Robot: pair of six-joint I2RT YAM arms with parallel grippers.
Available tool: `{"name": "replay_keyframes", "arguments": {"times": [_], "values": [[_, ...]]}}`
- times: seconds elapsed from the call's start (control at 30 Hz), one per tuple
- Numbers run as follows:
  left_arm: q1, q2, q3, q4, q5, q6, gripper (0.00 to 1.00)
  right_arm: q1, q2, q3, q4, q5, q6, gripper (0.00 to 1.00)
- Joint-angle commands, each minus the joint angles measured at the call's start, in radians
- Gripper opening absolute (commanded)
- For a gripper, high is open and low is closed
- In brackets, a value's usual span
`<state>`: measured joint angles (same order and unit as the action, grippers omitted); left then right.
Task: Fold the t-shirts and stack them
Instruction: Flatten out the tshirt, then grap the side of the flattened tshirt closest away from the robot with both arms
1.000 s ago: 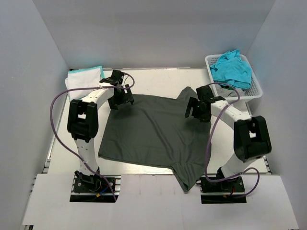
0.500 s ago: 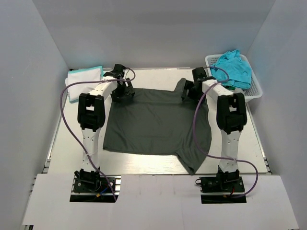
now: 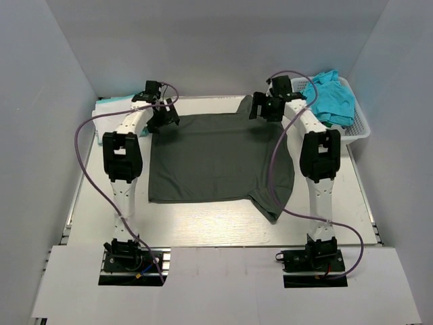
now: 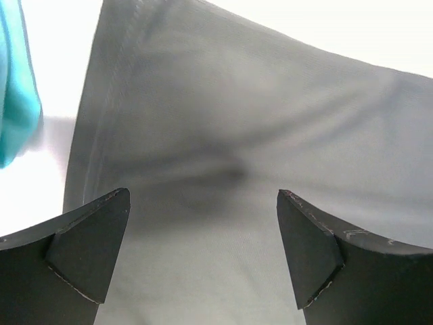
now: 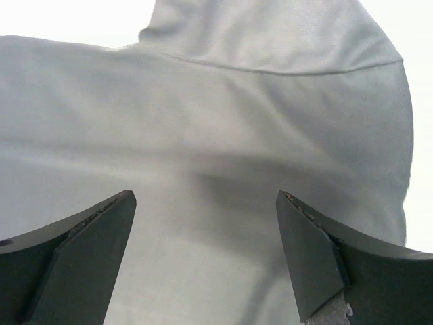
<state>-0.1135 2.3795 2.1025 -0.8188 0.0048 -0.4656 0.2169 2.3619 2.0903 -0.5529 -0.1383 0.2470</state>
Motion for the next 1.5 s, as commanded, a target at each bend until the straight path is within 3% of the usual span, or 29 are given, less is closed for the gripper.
{"name": "replay_keyframes", "arguments": {"times": [0.0,0.1,0.13,0.23,0.33,0.5,0.67,0.8,0.9,1.1,1.13,1.17,1.23,1.47], "values": [[-0.018,-0.268,-0.045,0.018,0.04,0.023,1.0,0.015,-0.206,-0.03,0.013,-0.049,-0.064,0.9],[-0.018,-0.46,-0.218,-0.049,-0.006,-0.063,1.0,0.036,-0.418,-0.299,0.072,0.002,-0.071,0.9],[-0.018,-0.514,-0.346,-0.084,-0.025,-0.096,1.0,0.056,-0.564,-0.434,0.09,0.029,-0.069,0.9],[-0.018,-0.713,-0.618,-0.143,-0.072,-0.214,1.0,0.078,-0.761,-0.709,0.122,0.095,0.003,0.9],[-0.018,-0.881,-0.851,-0.221,-0.115,-0.289,1.0,0.101,-0.942,-0.974,0.045,0.077,0.078,0.9],[-0.009,-1.101,-1.191,-0.169,-0.135,-0.381,1.0,0.148,-1.208,-1.274,-0.06,0.051,0.227,0.9],[-0.009,-1.148,-1.314,-0.066,-0.155,-0.465,1.0,0.165,-1.339,-1.426,-0.099,0.032,0.291,0.9],[0.0,-1.053,-1.314,-0.017,-0.158,-0.475,0.94,0.168,-1.345,-1.472,-0.082,0.04,0.319,0.9],[0.0,-1.005,-1.323,0.027,-0.158,-0.466,0.82,0.171,-1.333,-1.495,-0.064,0.036,0.327,0.9],[0.009,-0.999,-1.388,0.069,-0.092,-0.475,0.4,0.171,-1.325,-1.524,-0.056,0.062,0.359,0.9],[0.009,-1.013,-1.388,0.069,-0.092,-0.475,0.33,0.168,-1.323,-1.529,-0.044,0.059,0.362,0.9],[0.009,-1.013,-1.401,0.069,-0.092,-0.484,0.17,0.17,-1.317,-1.543,-0.024,0.037,0.359,0.9],[0.009,-1.025,-1.401,0.058,-0.092,-0.493,0.0,0.17,-1.261,-1.549,0.014,0.019,0.359,0.89],[0.009,-1.025,-1.355,0.021,-0.111,-0.493,0.0,0.19,-1.202,-1.552,0.042,-0.001,0.35,0.76]]}}
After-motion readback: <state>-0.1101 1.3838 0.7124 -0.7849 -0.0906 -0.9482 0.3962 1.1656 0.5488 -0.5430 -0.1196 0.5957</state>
